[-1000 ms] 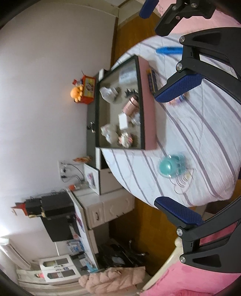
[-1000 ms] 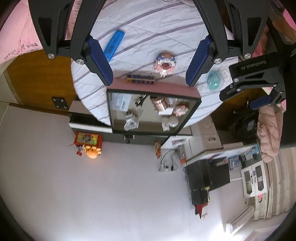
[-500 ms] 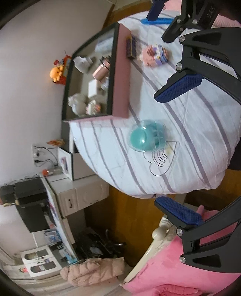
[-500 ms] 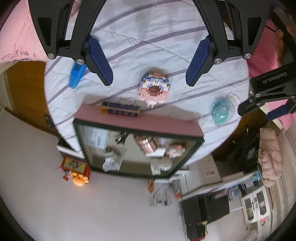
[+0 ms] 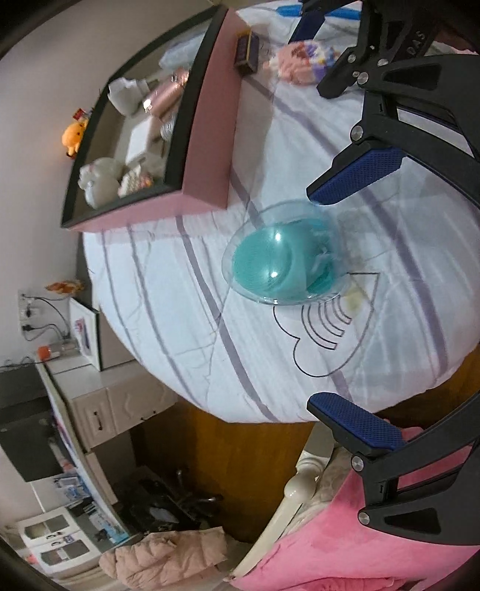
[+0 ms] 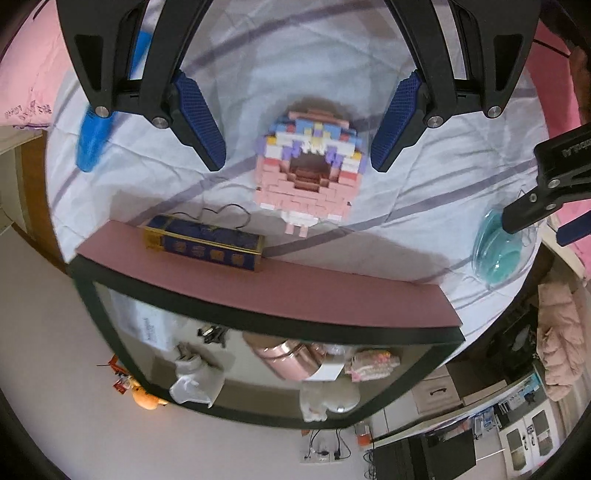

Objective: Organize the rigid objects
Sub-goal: 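Grasp the teal brush case with the left tool while the right tool grasps the block donut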

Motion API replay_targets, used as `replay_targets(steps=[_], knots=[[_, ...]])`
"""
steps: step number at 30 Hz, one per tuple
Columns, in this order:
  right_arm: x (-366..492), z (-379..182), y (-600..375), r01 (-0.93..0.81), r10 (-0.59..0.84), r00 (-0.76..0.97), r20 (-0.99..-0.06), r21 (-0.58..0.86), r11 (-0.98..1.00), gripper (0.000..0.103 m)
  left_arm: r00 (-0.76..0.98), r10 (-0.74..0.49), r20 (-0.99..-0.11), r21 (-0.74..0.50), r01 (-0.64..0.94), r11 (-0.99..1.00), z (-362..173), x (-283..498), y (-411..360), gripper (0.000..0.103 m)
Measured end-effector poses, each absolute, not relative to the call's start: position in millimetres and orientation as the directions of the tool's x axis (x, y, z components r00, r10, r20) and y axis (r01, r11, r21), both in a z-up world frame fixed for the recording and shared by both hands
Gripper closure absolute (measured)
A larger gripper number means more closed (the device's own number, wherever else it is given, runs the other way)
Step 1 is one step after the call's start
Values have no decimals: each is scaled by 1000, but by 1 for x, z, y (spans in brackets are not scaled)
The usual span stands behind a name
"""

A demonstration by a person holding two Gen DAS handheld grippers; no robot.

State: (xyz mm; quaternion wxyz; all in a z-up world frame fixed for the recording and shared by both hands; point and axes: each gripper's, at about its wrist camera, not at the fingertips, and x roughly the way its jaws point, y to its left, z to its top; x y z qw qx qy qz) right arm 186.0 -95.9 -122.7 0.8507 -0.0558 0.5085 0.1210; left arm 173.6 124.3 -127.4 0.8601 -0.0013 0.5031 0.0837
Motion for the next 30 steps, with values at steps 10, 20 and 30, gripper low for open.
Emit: replay_targets(steps=[10,20,30], knots=[[197,-123,-101,-265,176,473,-863,51,963,46,422,102,-901,50,-131,990,-146,196,125,0],[197,-123,-103,-281,185,475,-860,51,958,46,470,89,-878,68,-62,996,-138,189,108,46],[193,-116,-116,-257,188,482,-856,67,964,48,451,80,-889,50,-78,996,-134,190,108,46]])
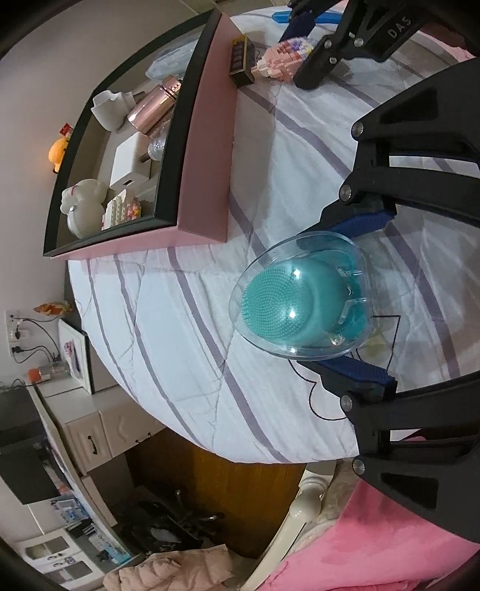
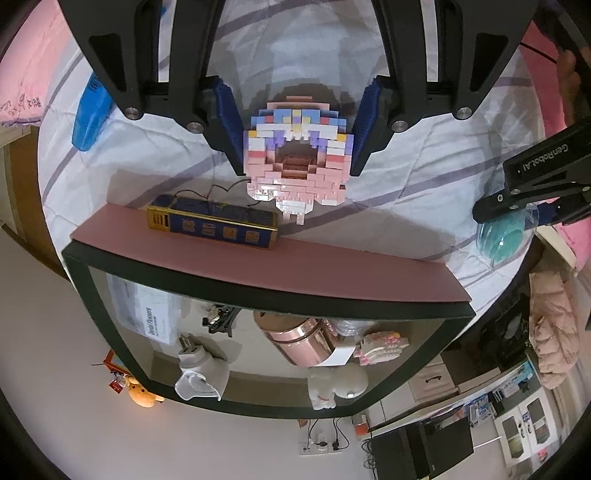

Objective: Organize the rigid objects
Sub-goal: 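Grasp the teal brush case with the left tool while the right tool grasps the block donut, then carry the teal brush case with the left tool while the right tool carries the block donut over the tray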

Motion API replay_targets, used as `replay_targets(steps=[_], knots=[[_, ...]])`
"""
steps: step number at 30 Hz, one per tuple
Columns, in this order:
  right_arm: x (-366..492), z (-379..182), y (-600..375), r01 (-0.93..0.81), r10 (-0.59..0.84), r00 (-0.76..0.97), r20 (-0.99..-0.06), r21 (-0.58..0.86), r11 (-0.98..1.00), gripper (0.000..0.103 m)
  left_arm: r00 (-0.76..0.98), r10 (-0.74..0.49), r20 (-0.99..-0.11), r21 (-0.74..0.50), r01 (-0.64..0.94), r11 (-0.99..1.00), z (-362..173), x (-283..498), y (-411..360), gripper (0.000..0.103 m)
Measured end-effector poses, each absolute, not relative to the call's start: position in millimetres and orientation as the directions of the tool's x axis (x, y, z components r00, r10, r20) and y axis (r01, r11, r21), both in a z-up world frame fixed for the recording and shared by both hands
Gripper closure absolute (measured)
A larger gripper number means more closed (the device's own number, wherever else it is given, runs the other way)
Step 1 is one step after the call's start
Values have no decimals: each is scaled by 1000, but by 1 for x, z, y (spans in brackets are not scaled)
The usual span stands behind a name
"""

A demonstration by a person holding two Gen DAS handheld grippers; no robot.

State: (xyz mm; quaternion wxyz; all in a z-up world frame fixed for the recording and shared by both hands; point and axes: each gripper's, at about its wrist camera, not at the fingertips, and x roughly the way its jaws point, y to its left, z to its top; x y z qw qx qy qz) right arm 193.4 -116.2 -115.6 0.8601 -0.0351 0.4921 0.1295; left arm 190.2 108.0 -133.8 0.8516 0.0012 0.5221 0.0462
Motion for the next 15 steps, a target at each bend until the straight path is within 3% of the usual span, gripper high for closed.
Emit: replay_targets(steps=[15], knots=[[165,-72,-144,-200,160,600,-784,47,979,49,531,44,-846,46,-11,999,-98,171,79,46]])
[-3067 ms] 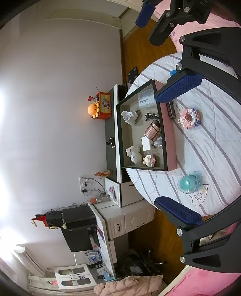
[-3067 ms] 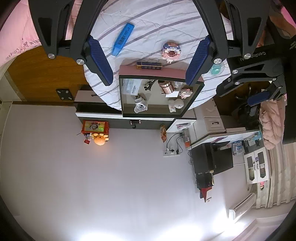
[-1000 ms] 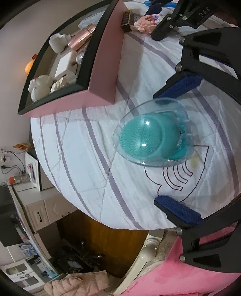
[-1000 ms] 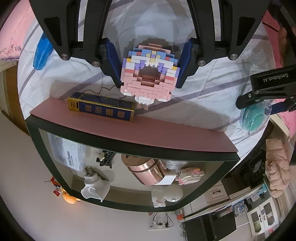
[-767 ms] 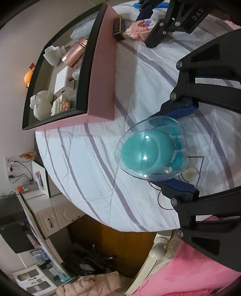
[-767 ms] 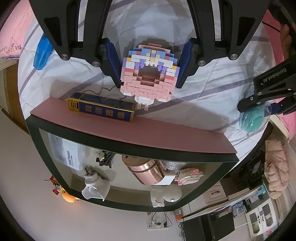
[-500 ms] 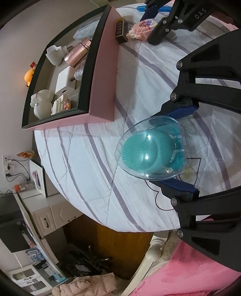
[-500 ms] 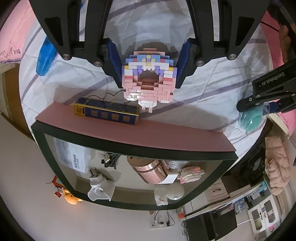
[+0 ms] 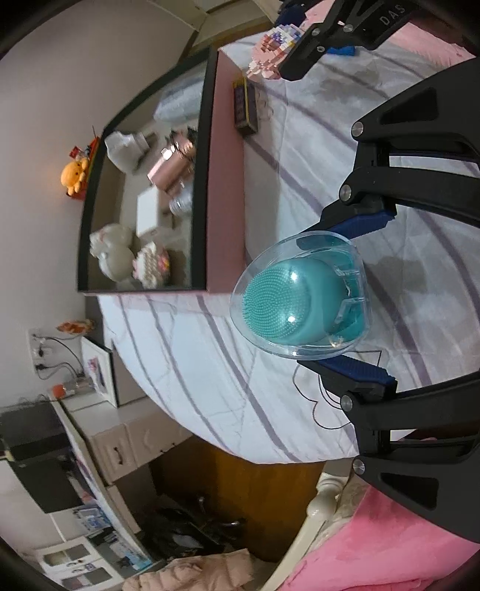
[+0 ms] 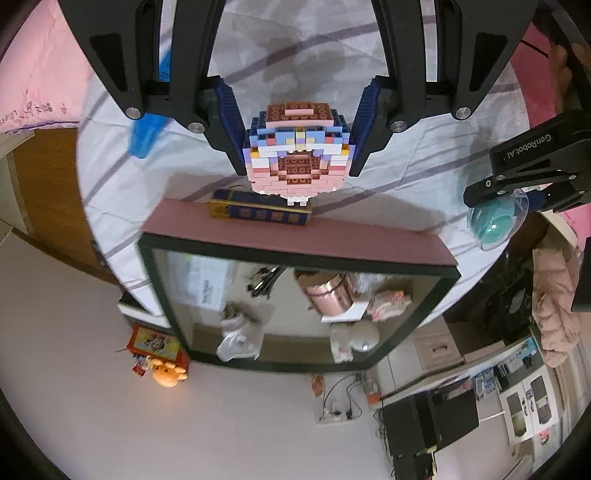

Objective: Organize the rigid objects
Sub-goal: 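Carry the teal brush case with the left tool while the right tool carries the block donut over the tray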

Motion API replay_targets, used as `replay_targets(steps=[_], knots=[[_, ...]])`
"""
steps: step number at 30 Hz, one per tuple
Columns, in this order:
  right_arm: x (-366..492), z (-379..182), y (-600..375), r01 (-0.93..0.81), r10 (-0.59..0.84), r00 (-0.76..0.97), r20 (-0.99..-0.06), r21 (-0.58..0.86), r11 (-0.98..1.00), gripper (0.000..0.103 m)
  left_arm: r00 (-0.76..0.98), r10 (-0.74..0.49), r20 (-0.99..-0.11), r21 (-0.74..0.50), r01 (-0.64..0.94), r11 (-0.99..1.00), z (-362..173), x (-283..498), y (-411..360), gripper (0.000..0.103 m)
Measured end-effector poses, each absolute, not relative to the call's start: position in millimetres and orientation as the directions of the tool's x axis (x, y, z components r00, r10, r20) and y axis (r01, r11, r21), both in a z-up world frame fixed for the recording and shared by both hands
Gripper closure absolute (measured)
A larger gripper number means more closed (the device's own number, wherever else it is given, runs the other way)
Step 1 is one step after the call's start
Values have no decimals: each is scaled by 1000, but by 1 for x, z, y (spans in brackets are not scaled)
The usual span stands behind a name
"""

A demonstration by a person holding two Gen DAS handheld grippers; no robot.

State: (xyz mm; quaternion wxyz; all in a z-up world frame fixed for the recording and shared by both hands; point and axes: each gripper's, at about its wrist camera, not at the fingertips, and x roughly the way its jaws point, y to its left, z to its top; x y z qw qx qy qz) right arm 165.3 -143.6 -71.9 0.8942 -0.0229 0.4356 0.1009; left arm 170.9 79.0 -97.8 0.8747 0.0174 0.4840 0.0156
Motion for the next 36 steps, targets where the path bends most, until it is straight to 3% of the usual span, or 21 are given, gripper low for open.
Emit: replay_targets(steps=[9,20,26,36], knots=[[139,-27,-164,-154,154,702,-695,62,986,49,618,-2,-787,37,50,998,-58,154,51,46],[92,32,-185,-127,143,826,-545,68,990,49,797,-29,-603,60,81,995,23,103,23,46],[67,53,-190,-115,128,868,-480,57,992,49,836,-61,-545,42,100,994,43,82,16,46],[57,59,-189,-100,114,880,-462,56,993,49,842,-75,-534,43,115,992,48,75,13,46]])
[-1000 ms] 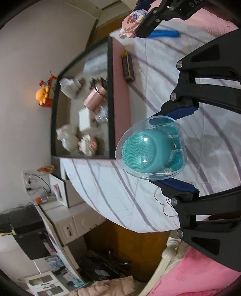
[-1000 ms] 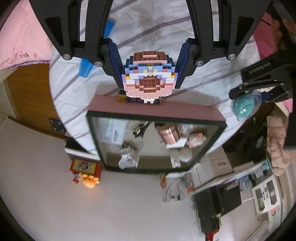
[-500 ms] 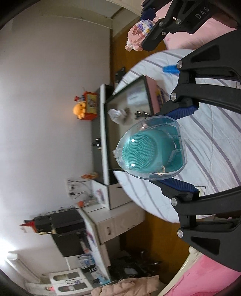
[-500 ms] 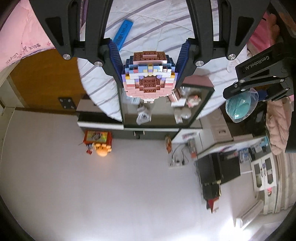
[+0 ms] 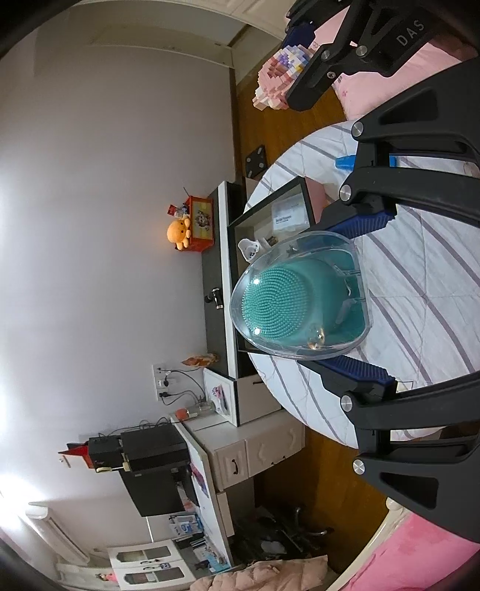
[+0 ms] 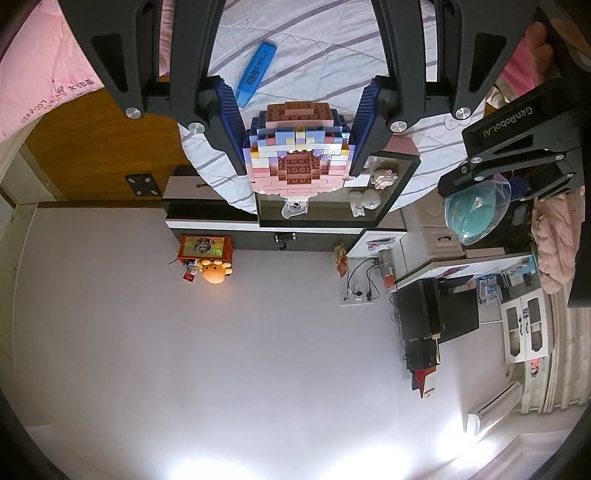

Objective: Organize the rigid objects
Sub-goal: 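Carry the teal brush case with the left tool while the right tool carries the block donut over the tray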

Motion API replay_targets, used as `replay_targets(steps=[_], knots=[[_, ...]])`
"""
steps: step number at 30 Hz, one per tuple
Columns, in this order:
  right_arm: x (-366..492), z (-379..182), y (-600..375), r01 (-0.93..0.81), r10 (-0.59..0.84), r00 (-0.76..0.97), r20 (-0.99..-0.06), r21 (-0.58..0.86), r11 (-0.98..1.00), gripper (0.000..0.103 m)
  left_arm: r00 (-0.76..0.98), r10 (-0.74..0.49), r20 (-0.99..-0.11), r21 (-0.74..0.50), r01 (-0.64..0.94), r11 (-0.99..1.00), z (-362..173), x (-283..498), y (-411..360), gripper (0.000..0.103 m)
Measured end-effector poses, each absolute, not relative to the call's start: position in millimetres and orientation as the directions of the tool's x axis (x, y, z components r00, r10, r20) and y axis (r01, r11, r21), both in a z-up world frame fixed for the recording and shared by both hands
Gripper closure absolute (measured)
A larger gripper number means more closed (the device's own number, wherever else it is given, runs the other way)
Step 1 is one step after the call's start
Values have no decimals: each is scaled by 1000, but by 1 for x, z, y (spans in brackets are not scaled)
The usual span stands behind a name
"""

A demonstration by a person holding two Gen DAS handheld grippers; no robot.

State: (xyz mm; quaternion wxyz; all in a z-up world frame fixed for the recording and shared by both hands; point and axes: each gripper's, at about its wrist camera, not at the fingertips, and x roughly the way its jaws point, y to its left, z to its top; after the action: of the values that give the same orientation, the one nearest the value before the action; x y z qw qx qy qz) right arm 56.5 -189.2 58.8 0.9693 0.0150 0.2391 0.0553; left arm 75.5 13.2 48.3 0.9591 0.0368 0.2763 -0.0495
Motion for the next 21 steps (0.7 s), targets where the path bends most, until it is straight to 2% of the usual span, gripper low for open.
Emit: replay_targets(steps=[8,21], knots=[[62,54,-187,-100,113,877,-466,53,994,49,835,-61,-547,43,101,994,44,91,13,46],[120,46,-190,-111,123,856,-502,55,992,49,811,-30,-585,74,90,993,36,155,6,46]])
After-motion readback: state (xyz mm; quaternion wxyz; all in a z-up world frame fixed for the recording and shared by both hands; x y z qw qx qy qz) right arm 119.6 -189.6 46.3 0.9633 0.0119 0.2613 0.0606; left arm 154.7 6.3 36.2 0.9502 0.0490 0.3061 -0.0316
